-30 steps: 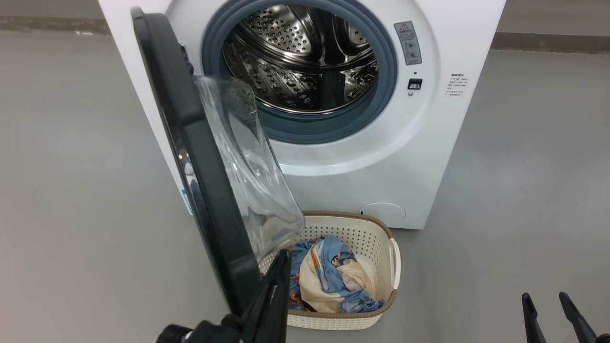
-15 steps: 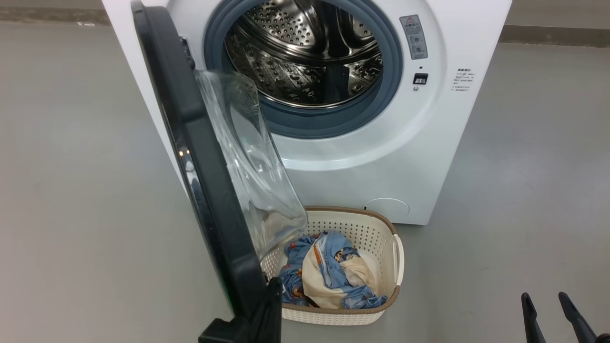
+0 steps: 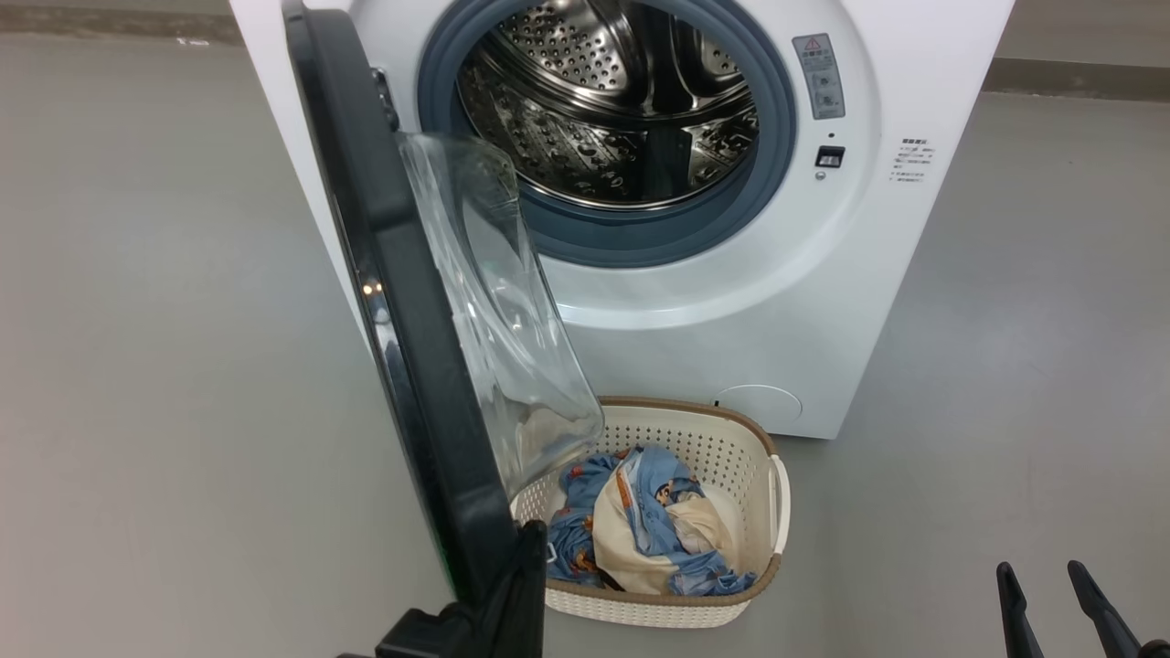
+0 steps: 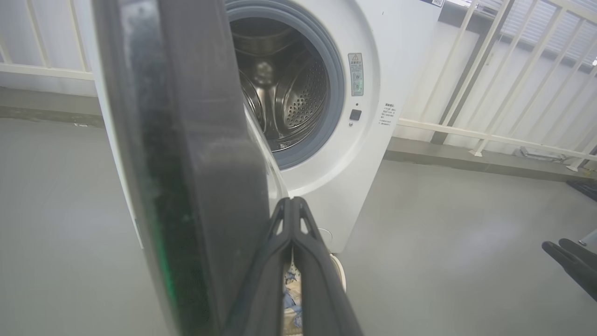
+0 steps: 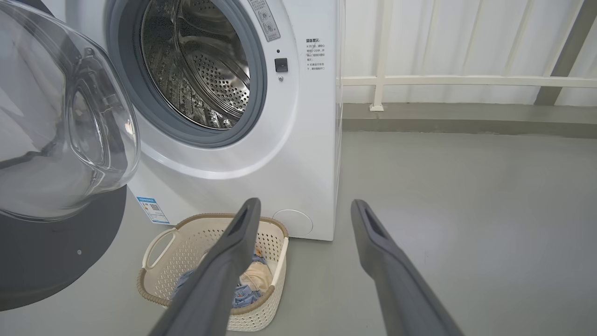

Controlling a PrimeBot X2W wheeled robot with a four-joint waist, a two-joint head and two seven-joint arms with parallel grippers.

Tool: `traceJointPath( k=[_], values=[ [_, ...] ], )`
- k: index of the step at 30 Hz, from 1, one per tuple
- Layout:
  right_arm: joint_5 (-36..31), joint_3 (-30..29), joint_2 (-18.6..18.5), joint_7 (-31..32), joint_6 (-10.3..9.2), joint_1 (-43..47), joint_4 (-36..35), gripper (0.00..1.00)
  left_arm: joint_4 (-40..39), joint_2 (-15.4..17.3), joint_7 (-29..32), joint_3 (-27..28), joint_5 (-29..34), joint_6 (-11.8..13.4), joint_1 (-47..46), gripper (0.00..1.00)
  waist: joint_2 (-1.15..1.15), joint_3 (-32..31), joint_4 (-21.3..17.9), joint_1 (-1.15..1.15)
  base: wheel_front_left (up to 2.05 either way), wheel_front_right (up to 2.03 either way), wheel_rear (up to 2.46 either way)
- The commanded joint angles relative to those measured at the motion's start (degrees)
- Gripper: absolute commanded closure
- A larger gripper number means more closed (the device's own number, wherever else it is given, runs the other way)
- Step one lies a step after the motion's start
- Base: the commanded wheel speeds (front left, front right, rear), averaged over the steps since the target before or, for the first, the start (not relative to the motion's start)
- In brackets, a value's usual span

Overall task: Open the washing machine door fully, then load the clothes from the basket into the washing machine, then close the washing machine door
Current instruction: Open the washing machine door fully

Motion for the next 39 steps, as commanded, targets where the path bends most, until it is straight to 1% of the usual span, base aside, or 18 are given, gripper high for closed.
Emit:
traceJointPath(
  k=[1, 8, 20, 31, 39],
  values=[
    [0.0, 1.4, -1.2, -0.7, 0.09, -0.9, -1.2, 0.00, -1.3, -0.1, -0.8, 2.3, -0.4, 0.8, -2.6, 1.00, 0.00, -0.1, 0.3, 0.00, 0.00, 0.00, 0.00],
    [0.0, 1.6, -0.9, -0.7, 0.09, -0.9, -1.1, 0.00, -0.8, 0.0, -1.9, 3.8, -0.7, 2.1, -3.2, 1.00, 0.00, -0.2, 1.6, 0.00, 0.00, 0.00, 0.00],
    [0.3, 1.8, -0.4, -0.7, 0.09, -0.1, -1.0, 0.00, 0.3, 1.4, -3.0, 8.1, -1.0, 4.4, -4.0, 1.00, 0.00, 0.4, 5.2, 0.00, 0.00, 0.00, 0.00],
    [1.0, 2.9, -1.8, -0.7, 0.09, 0.2, -1.2, 0.00, 4.4, 3.2, -6.9, 15.6, -3.6, 5.8, -5.0, 1.00, 0.00, 1.4, 8.5, 0.00, 0.00, 0.00, 0.00],
    [1.9, 3.8, -4.0, -0.7, 0.09, 0.1, -1.7, 0.00, 8.7, 4.1, -10.2, 21.5, -5.7, 5.9, -7.3, 1.00, 0.00, 3.4, 8.7, 0.00, 0.00, 0.00, 0.00]
  ],
)
